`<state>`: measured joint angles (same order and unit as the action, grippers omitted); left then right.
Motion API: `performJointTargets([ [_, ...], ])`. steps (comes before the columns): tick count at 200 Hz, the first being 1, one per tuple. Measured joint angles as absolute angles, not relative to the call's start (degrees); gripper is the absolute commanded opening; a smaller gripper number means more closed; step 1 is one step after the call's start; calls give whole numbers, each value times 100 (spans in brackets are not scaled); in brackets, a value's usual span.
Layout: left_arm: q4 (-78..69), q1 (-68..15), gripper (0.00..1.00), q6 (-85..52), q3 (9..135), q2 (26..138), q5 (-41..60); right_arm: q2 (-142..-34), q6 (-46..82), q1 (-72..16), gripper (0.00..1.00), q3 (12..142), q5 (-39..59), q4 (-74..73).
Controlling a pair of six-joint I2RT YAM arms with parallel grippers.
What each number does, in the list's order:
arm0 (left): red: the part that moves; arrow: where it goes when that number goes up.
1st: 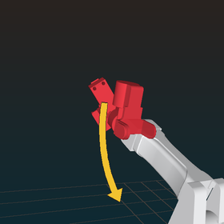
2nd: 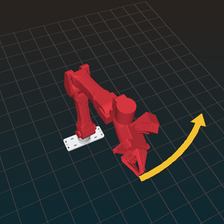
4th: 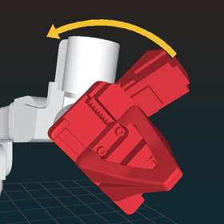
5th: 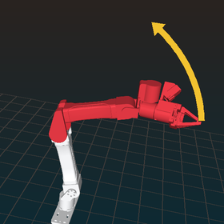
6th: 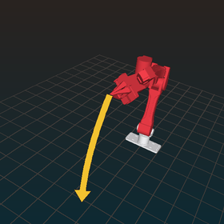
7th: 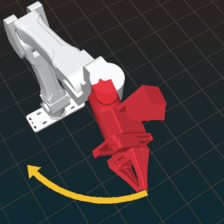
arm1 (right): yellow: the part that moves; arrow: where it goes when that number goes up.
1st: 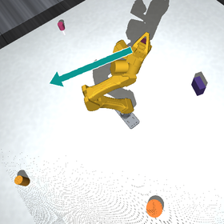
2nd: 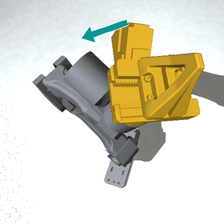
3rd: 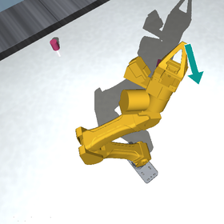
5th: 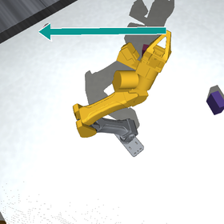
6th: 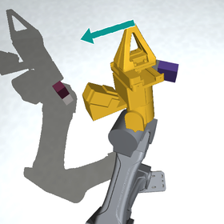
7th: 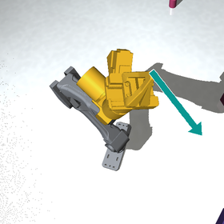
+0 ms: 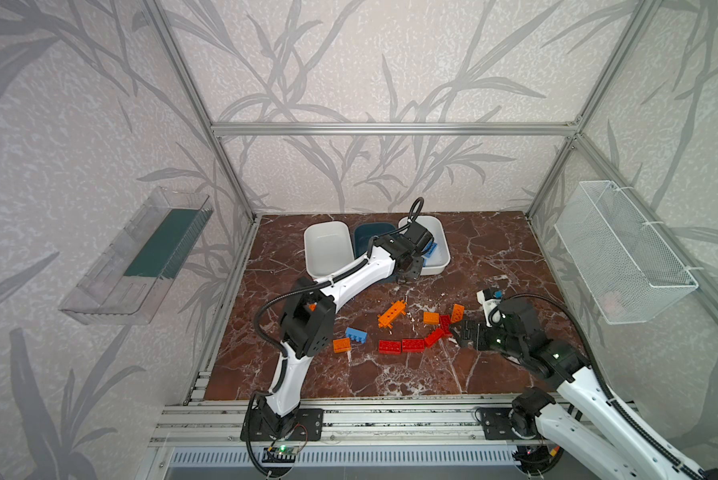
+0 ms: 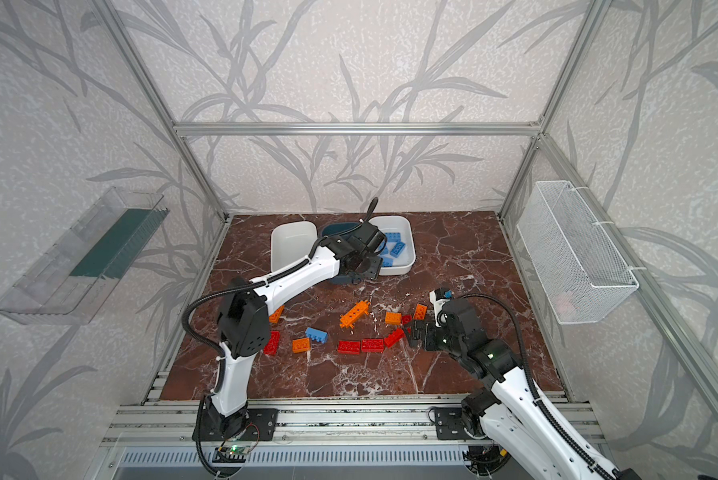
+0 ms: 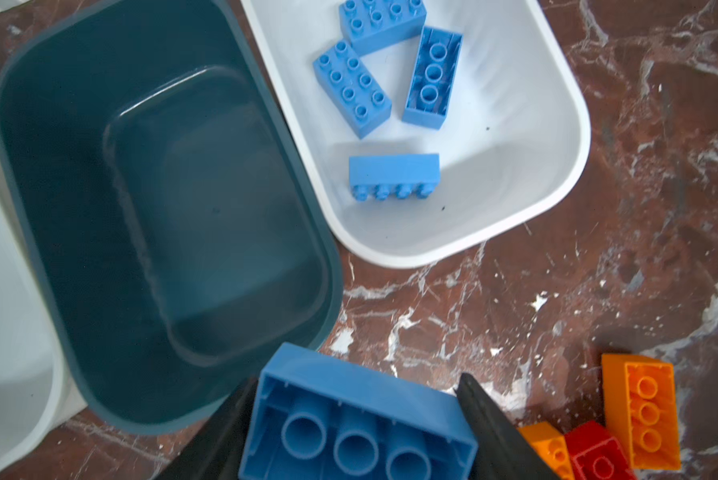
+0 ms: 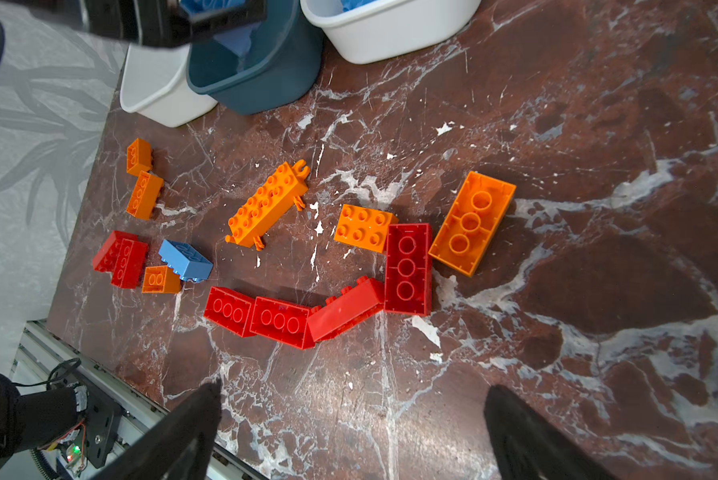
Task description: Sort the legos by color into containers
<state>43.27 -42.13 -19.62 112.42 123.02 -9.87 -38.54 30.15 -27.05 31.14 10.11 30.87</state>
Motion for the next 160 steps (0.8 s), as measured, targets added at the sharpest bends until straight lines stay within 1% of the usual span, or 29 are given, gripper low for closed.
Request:
performJointTargets([
  [45,4630,-4069,44,-1962,13325,13743,-753,-3741,3177,-2705,99,3041,945,2980],
  [52,4652,-4042,46,-1973,13568,13935,-722,-3745,3181,-2698,99,3041,919,2978],
  [60,4654,-4027,53,-2008,13815,14143,-696,-3754,3183,-2692,99,3041,897,2978],
  [82,4619,-3962,78,-2091,14271,14575,-652,-3835,3190,-2665,99,3044,836,2976],
  [90,4591,-3935,84,-2119,14361,14682,-631,-3881,3190,-2650,99,3046,812,2976],
  [99,4569,-3911,89,-2176,14459,14779,-574,-3946,3186,-2644,99,3048,794,2974],
  [133,4458,-3833,90,-2165,14661,14820,-327,-4209,3120,-2620,99,3085,775,2877],
  [160,4543,-3824,91,-2167,14455,14451,-294,-4403,3015,-2620,99,3114,814,2683],
])
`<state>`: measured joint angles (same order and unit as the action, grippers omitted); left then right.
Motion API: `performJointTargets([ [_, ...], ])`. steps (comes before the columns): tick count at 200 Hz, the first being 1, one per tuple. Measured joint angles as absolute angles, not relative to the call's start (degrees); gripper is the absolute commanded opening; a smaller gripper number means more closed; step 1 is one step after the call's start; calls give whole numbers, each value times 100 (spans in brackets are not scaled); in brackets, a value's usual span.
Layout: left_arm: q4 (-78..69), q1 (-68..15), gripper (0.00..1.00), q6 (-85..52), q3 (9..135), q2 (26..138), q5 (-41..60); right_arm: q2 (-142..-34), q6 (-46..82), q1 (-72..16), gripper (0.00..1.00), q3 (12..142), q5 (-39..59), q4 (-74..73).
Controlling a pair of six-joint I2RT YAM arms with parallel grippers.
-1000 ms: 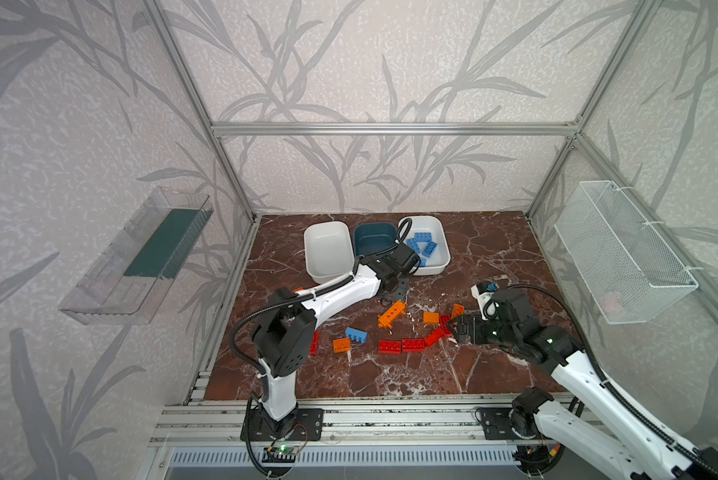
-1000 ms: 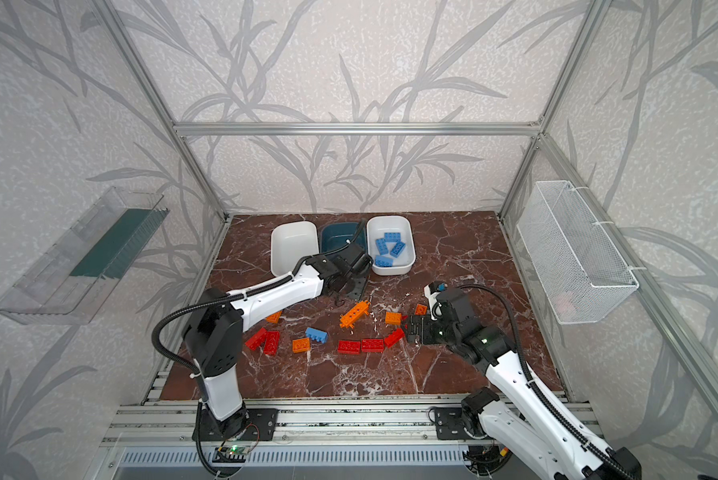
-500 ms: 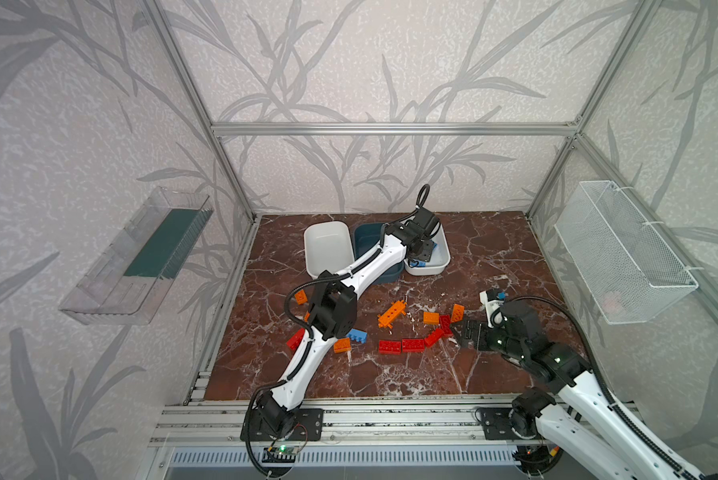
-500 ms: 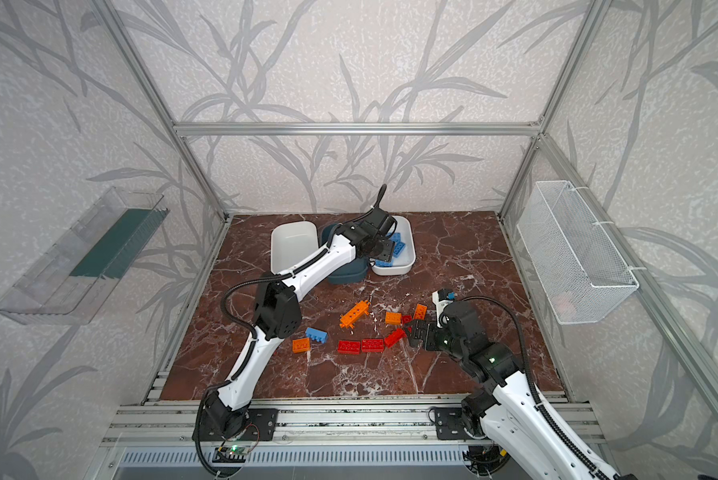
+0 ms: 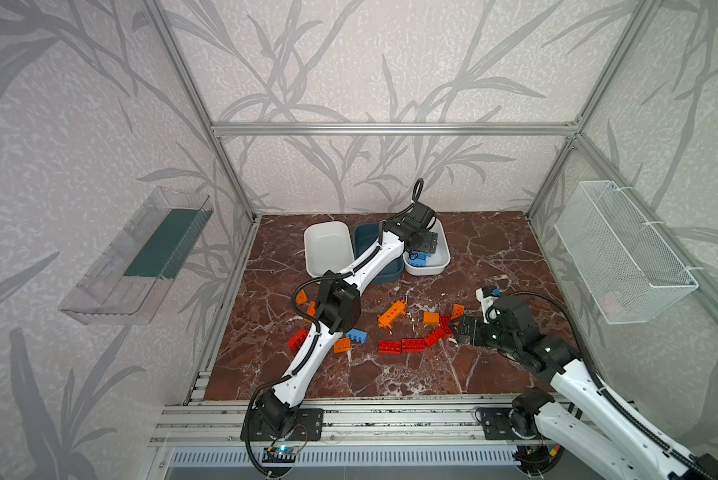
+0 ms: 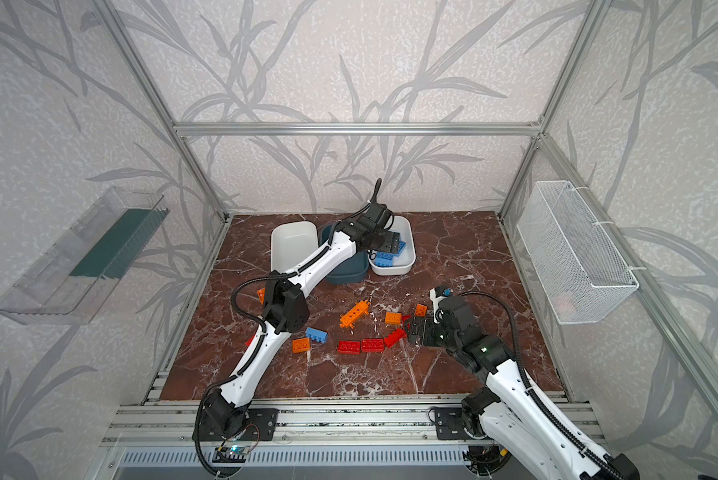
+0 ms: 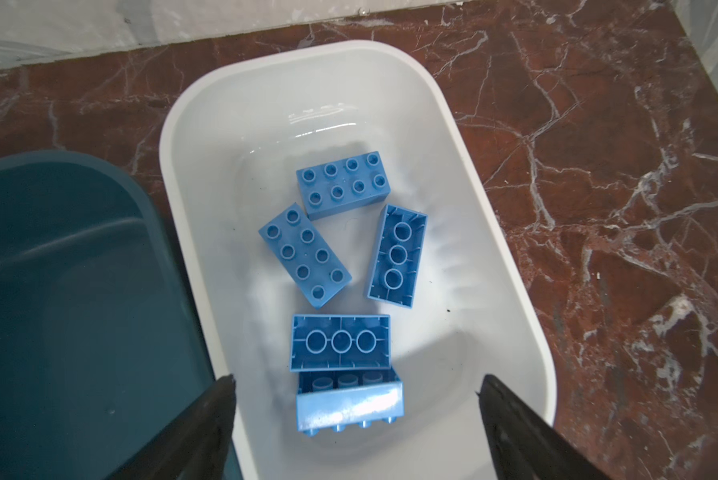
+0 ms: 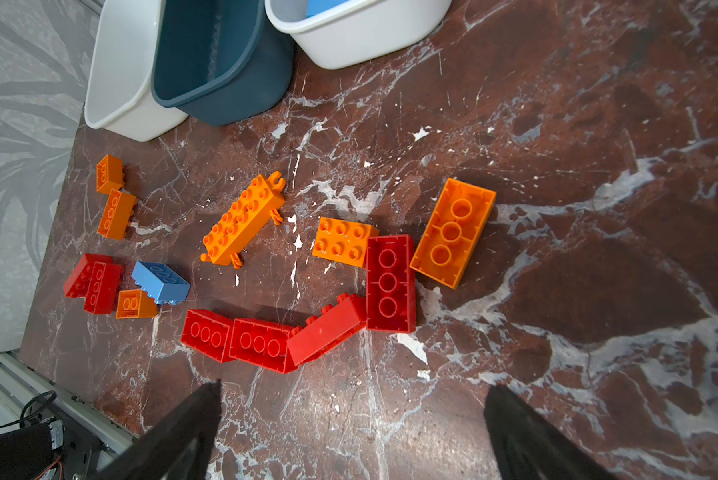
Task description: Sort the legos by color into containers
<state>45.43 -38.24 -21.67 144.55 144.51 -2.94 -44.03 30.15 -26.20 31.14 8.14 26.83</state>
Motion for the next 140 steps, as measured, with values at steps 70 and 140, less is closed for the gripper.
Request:
performJointTargets([
  [70,3566,-3835,92,-2541,8595,9904,-746,-4665,2976,-3026,99,3470,1002,2401],
  [140,3524,-4475,94,-3400,5323,8003,-989,-5162,3048,-3959,99,3778,727,2294],
])
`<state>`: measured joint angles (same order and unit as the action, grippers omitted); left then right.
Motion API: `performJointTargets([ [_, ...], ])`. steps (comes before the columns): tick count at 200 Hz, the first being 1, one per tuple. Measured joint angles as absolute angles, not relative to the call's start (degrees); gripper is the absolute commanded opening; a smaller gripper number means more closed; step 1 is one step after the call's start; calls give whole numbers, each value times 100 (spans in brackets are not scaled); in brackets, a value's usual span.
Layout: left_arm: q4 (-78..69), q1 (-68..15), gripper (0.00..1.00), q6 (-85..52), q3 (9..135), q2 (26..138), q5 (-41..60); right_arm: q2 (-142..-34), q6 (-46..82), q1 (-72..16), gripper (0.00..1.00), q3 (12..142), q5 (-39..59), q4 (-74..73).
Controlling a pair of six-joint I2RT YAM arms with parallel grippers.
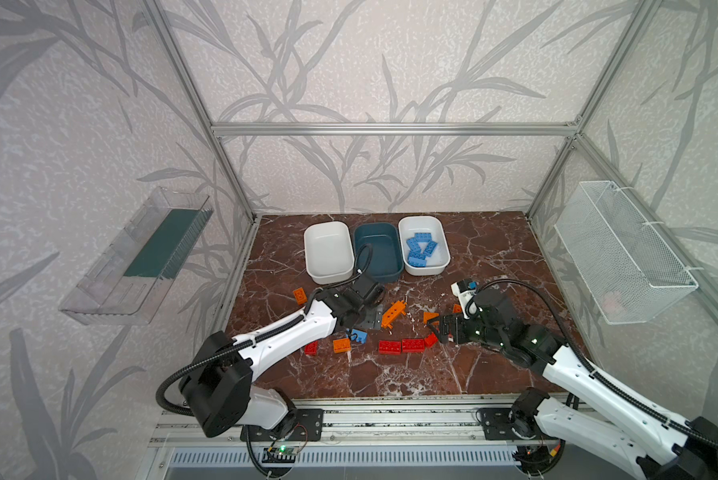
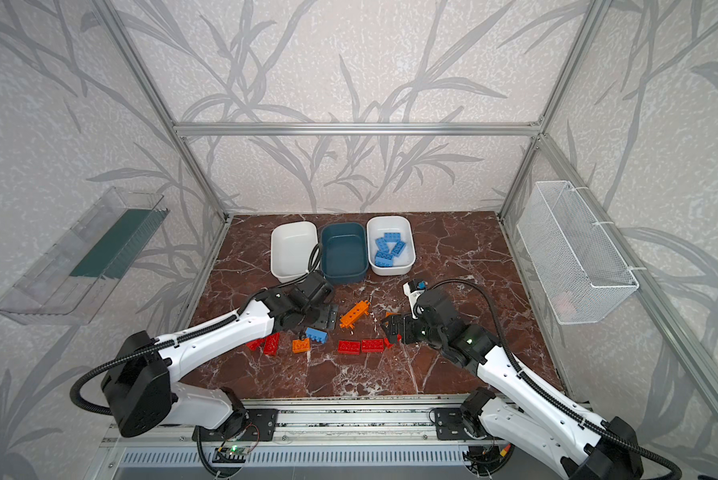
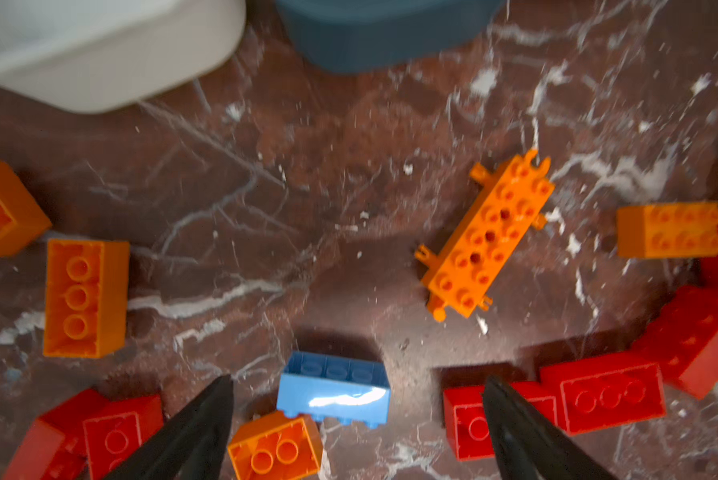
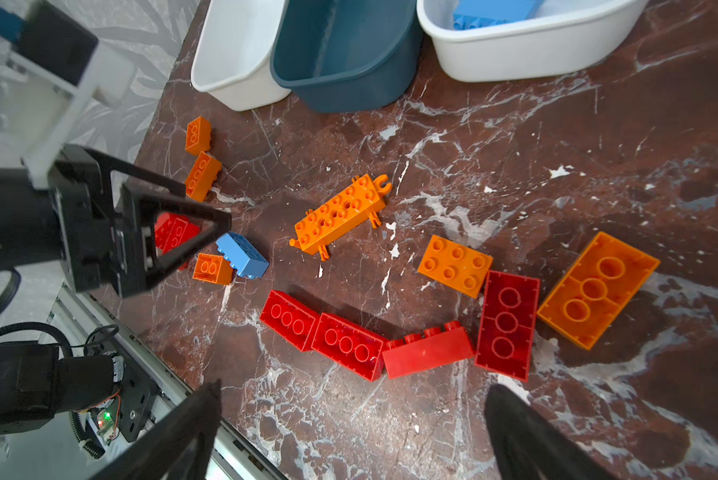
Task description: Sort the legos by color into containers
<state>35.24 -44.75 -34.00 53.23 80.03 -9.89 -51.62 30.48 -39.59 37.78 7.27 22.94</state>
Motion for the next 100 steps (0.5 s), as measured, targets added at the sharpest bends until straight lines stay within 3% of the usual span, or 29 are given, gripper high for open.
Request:
performJointTargets([
  [100,3188,-4683,95,-3579,4633,8023,-1057,-5098,3299,-4576,99,3981,104,2541],
])
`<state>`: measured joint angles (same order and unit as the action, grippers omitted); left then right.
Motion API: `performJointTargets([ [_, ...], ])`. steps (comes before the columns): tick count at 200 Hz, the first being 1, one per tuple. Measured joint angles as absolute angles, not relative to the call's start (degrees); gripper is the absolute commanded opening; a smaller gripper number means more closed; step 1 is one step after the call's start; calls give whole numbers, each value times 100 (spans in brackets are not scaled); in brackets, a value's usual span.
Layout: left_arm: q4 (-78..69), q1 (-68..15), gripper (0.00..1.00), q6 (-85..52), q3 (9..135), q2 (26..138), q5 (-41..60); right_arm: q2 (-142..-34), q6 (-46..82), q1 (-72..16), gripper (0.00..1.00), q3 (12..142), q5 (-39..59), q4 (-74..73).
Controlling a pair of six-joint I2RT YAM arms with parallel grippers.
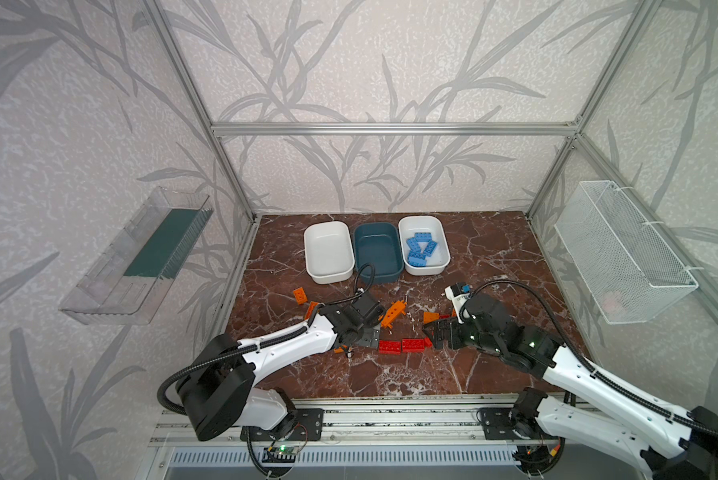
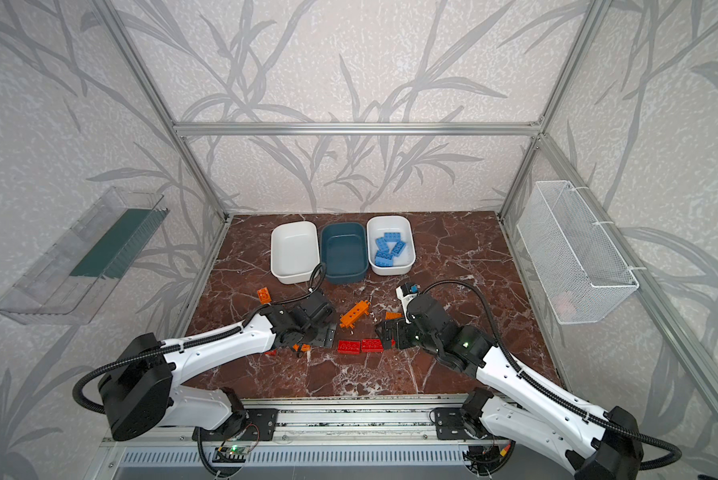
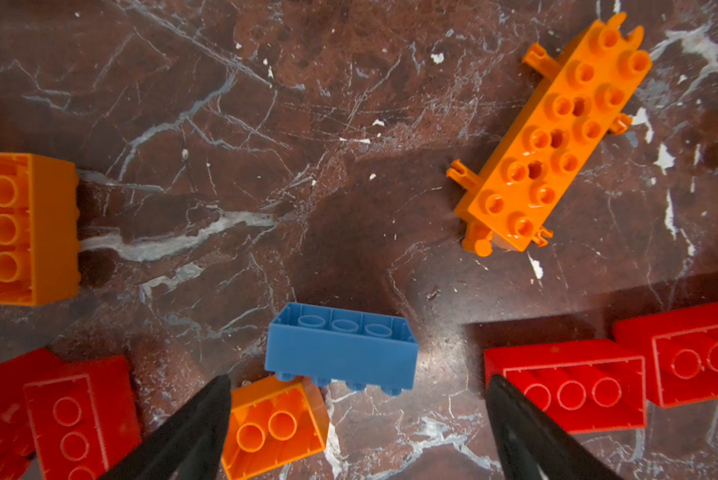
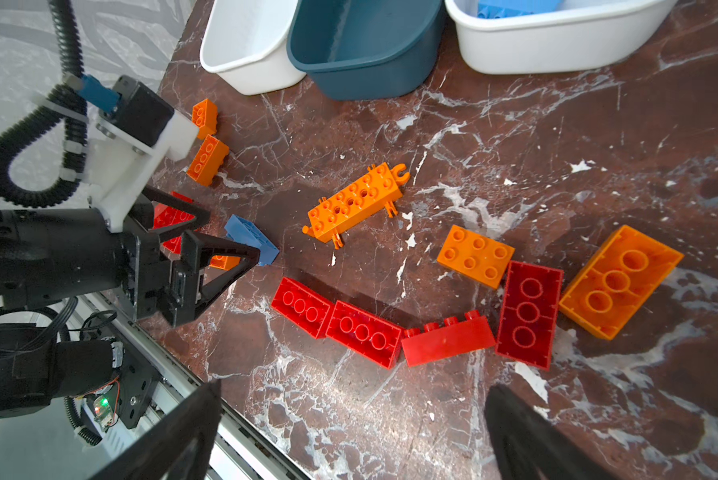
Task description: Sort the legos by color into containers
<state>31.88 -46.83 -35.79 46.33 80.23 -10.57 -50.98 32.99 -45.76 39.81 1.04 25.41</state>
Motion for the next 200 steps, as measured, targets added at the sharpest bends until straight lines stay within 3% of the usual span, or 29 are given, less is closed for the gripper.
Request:
performJointTargets([
  [74,2842,-4335,94,-3562,4399,8195,-1046,-5109,3323,-4582,99,3981,-3,2611],
  [121,2700,-4209,87,-3568,4235,8324,-915,-5205,3345,-4582,99,3981,-5,2609],
  [175,2541,-4202,59,-3575,4226,8464,-849,-5229,3369,-4582,99,3981,-40,2606],
  [200,2510,-4187,55,-3599,4228,8471,-851,-5258,3389,-4582,99,3981,-60,2606],
])
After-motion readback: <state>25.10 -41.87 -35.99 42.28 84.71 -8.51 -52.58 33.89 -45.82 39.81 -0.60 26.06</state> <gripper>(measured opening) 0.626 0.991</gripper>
